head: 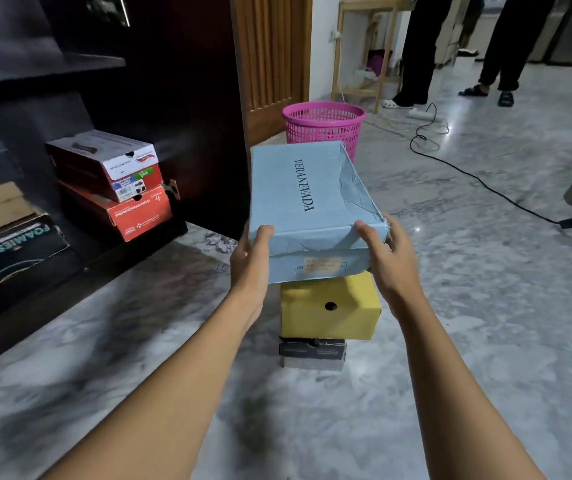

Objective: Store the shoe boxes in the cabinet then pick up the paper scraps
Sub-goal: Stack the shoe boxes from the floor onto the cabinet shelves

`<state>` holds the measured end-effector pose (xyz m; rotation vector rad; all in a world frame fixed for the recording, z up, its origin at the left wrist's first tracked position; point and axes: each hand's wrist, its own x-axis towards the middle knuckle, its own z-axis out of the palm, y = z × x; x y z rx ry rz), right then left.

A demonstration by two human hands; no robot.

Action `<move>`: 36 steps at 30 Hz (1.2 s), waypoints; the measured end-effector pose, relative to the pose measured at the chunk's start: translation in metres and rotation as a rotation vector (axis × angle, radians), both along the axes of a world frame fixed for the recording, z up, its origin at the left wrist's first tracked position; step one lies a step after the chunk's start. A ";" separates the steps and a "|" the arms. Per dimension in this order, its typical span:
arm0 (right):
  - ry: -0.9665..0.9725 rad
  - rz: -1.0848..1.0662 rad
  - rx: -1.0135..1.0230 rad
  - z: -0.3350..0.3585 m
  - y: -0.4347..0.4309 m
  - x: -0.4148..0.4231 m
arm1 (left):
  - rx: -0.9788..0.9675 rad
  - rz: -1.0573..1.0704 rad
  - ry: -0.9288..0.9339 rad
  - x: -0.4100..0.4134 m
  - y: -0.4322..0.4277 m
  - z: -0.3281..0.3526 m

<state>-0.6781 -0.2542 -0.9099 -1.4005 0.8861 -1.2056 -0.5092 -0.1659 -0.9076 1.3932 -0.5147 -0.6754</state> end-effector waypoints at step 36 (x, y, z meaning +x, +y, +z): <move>0.073 0.170 -0.376 0.284 -0.023 0.315 | -0.131 0.529 -0.102 0.239 0.031 0.293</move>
